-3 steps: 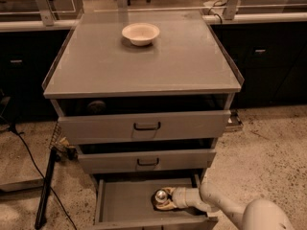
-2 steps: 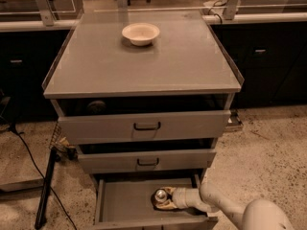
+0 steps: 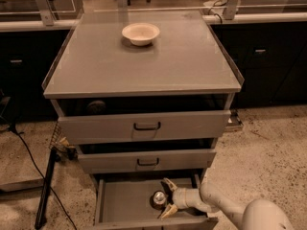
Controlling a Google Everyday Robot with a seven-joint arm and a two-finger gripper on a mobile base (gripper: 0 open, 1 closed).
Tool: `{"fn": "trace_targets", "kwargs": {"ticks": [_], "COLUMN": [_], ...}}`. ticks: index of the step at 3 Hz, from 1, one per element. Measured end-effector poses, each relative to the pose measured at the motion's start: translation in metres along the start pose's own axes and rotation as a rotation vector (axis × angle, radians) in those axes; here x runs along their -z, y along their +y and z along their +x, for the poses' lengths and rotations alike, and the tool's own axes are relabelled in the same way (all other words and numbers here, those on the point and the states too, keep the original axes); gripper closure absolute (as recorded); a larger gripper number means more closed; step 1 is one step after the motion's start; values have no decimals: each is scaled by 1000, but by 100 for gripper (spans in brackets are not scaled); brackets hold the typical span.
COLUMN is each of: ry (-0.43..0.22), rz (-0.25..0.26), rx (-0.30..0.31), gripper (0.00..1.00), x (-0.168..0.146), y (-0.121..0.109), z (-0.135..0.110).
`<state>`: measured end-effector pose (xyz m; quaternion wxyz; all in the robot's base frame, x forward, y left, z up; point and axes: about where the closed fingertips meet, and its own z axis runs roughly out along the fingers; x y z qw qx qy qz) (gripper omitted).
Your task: Place orange can into bottom drawer
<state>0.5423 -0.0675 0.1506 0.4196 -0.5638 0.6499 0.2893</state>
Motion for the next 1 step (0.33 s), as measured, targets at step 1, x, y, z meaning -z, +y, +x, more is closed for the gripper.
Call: {"fn": "trace_targets", "kwargs": {"ticks": [1], "ry": [0], "rz": [0], "rx": [0], "gripper": [0], "x": [0], "y": [0], "z": [0]}}
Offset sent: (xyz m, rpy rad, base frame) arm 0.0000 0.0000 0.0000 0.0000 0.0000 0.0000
